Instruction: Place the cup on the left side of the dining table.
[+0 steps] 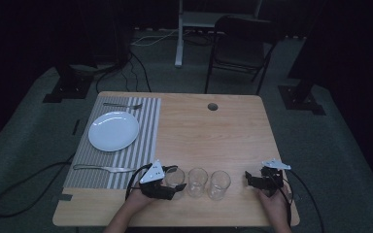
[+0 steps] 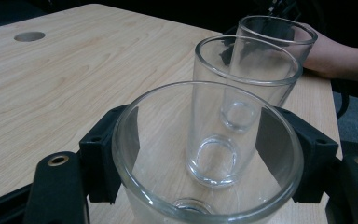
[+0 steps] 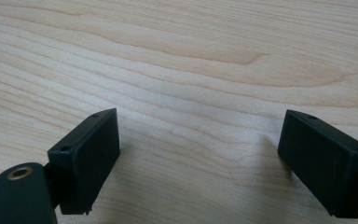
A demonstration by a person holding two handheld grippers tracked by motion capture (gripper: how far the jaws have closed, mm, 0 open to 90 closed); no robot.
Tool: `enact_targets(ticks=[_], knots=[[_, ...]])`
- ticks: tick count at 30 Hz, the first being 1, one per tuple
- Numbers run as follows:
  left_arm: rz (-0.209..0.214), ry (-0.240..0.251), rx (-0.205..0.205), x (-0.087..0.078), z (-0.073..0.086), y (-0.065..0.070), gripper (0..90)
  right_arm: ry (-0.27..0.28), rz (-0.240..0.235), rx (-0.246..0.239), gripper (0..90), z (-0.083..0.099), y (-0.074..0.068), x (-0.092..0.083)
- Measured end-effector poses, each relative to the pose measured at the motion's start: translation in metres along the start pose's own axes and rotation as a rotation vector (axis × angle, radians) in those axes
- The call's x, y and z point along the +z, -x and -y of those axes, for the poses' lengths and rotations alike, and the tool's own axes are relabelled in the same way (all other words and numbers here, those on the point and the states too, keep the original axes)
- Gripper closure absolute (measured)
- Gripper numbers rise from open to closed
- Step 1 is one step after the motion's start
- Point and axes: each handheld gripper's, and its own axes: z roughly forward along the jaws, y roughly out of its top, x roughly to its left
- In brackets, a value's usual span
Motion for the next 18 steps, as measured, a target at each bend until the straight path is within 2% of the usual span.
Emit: enact_targets(ticks=[8,10,14,15,17,18], knots=[[-0.025,-0.010,-0.018,-0.0055,-0.0001,-0.0034,28.6,0.001,0.000,0.000,12.3,0.0000,0.0000,0.0001],[-0.031,-0.013,-0.017,-0.0063,-0.0006,-0.0041,28.6,0.001,0.000,-0.001,12.3,0.0000,0.0000,0.0000],[-0.073,-0.010,-0.005,-0.0077,-0.0014,-0.0031,28.6,0.000,0.000,0.000,12.3,0.0000,0.0000,0.0000],[-0.070,-0.018,0.000,-0.0080,-0.0021,-0.0034,28.6,0.000,0.000,0.000,12.3,0.0000,0.0000,0.0000],[-0.089,-0.005,-0.004,-0.0091,-0.0025,-0.0031,28.6,0.000,0.000,0.000,12.3,0.0000,0.0000,0.0000],[-0.080,-0.010,-0.009,-0.0098,-0.0035,-0.0042,28.6,0.001,0.000,-0.001,12.3,0.0000,0.0000,0.0000]])
